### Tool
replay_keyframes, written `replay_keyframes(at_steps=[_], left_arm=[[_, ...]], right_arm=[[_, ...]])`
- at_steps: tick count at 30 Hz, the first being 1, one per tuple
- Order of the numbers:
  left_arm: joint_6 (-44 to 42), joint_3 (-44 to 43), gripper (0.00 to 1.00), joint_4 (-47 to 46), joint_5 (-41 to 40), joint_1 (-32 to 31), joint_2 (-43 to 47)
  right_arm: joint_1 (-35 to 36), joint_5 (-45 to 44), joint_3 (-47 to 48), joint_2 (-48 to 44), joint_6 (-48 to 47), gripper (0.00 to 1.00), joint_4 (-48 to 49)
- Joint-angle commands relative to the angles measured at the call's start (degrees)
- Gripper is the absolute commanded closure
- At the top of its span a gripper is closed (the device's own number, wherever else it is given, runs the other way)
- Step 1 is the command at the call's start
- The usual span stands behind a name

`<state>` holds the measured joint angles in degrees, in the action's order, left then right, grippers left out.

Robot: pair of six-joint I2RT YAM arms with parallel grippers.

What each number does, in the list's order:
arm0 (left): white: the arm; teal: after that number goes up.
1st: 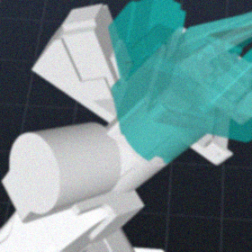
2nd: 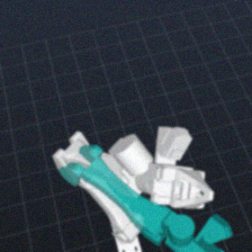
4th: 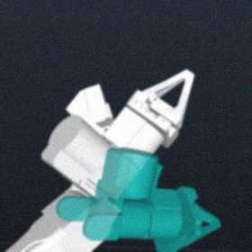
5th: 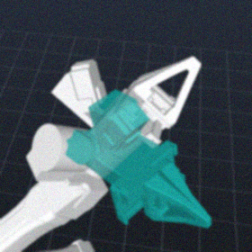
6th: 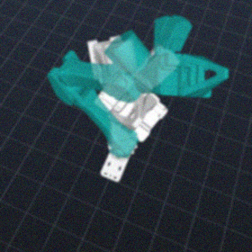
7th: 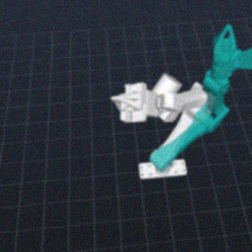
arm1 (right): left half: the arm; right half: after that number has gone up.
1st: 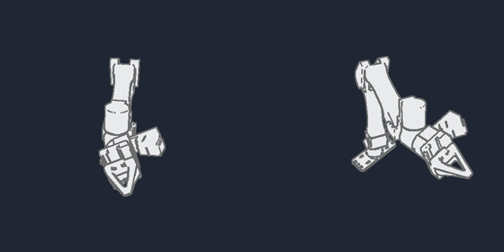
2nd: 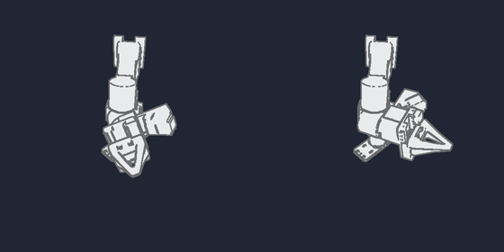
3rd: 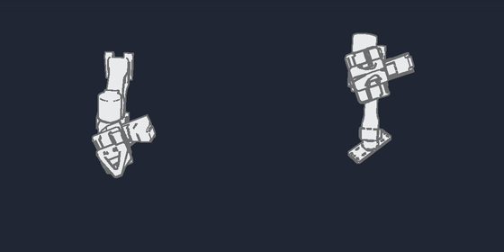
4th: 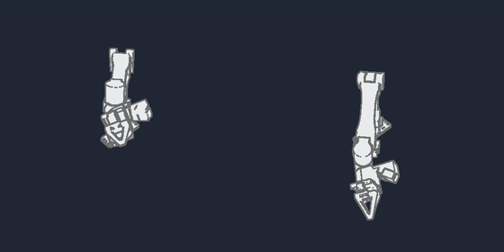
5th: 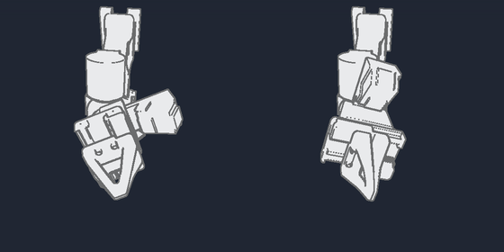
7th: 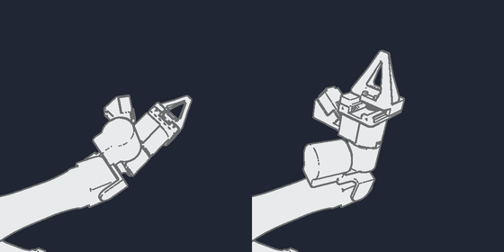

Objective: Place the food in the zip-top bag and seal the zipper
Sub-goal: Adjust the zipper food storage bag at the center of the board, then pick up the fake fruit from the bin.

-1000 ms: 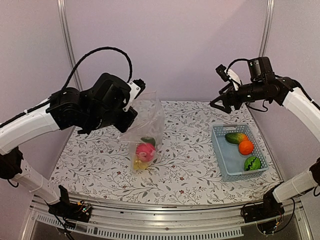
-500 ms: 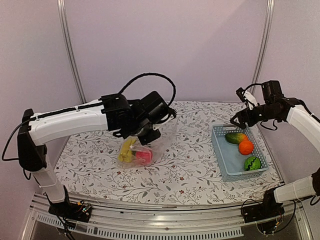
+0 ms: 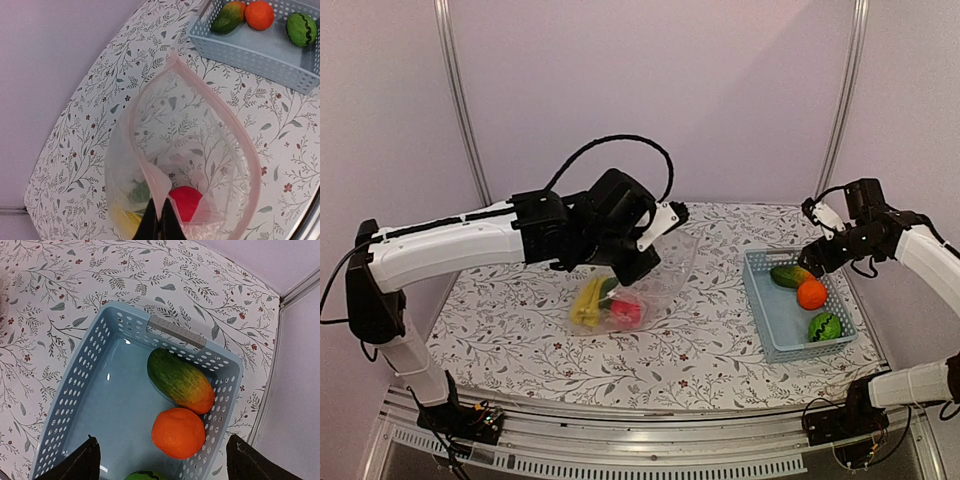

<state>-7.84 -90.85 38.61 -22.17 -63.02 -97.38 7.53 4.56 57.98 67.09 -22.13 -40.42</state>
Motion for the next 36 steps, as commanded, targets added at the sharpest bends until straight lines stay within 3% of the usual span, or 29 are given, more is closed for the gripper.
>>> replay_keyframes(at_steps=[1,12,36], left_arm=[[3.72,4.59,1.0,-8.01,2.93,1.53,2.03],[4.92,17.19,1.0,-17.64,-2.08,0.58,10.06],[3.47,18.04,1.0,-18.16,-3.98,-1.18,11.18]], right_arm=[[-0.2,-7.75,-1.59,1.34,-1.11,0.15,-2.47],[-0.32,-12.81,-4.79,6.43,-1.04,0.2,-1.34],[-0.49,-12.53,-1.83,17.37,-2.04,0.27,1.56]])
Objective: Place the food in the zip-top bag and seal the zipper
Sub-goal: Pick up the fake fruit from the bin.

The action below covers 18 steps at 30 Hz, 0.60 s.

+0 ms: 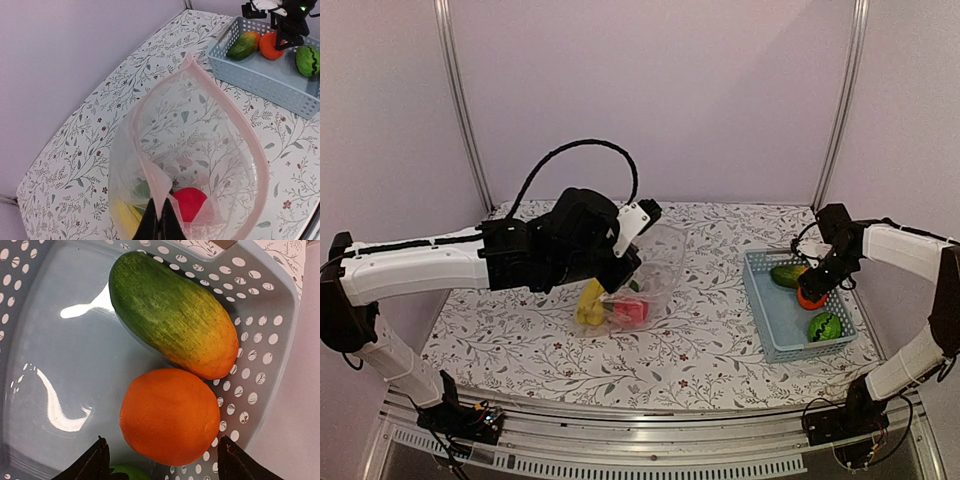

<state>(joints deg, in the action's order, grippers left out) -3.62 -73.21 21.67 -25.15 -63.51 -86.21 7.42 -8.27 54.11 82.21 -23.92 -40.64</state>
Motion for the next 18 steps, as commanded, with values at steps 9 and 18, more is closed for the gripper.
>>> replay_keyframes(at_steps=[9,18], left_arm=[[-1.13,0.46,1.0,-1.08,-1.4,-0.7,-0.12],[-1.39,0.61,1.0,-1.19,-1.76,-0.73,-0.66]], right_arm=[[-0.36,-3.17,0.54,7.77,-0.16,0.21,5.97],[-0.17,-4.48,-0.9,9.5,0.38,0.25,7.56]])
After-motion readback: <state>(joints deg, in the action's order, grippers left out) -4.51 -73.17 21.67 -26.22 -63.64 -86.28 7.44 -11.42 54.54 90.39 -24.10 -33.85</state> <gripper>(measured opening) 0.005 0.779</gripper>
